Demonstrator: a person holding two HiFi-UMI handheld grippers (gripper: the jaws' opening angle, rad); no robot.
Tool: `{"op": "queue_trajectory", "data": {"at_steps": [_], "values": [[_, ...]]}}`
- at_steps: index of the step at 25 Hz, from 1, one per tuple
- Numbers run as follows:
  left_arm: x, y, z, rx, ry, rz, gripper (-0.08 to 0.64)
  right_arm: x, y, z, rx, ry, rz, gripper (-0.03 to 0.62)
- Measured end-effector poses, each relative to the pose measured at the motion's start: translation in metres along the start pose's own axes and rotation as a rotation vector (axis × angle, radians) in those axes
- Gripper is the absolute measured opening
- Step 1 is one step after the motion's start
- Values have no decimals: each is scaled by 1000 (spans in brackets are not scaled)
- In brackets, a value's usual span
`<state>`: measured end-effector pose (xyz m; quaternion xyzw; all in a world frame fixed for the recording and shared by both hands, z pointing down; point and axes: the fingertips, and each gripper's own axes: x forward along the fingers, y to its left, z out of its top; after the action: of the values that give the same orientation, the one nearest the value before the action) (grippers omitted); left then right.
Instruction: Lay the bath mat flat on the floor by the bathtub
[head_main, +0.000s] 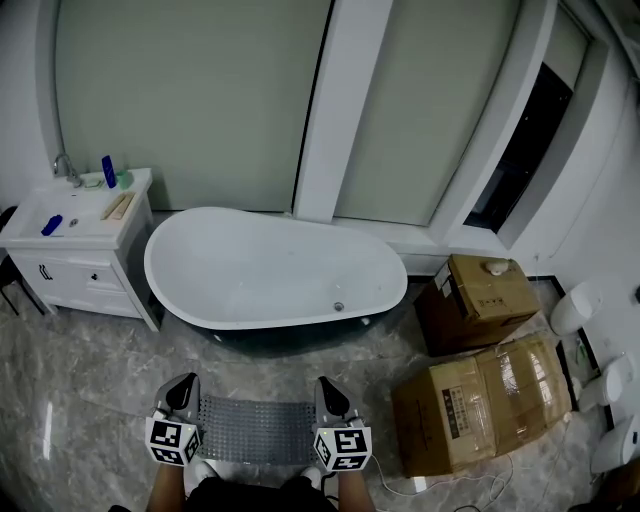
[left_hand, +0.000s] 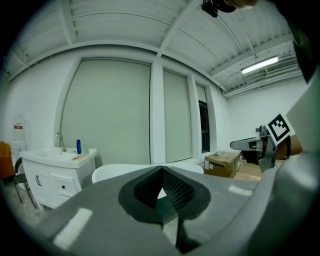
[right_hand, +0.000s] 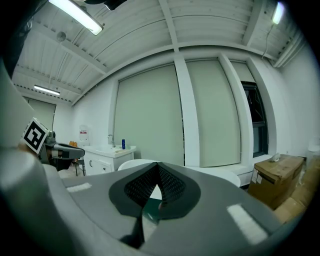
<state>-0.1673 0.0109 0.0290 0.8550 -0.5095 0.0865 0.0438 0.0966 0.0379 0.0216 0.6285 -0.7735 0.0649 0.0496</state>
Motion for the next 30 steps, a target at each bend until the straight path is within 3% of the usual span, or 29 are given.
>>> {"op": "queue_trajectory", "data": {"at_steps": [6, 10, 19, 30], "values": [[9, -3, 22, 22, -27, -30, 3, 5, -9, 21, 28, -46, -1, 23], [12, 3, 36, 11, -63, -17, 3, 8, -18, 33, 35, -75, -4, 23], [18, 7, 62, 74, -67, -2, 3, 17, -4, 49, 15, -98, 49, 23], [26, 14, 64, 84, -70, 0, 3, 31, 0, 41, -21, -64, 71, 23]]}}
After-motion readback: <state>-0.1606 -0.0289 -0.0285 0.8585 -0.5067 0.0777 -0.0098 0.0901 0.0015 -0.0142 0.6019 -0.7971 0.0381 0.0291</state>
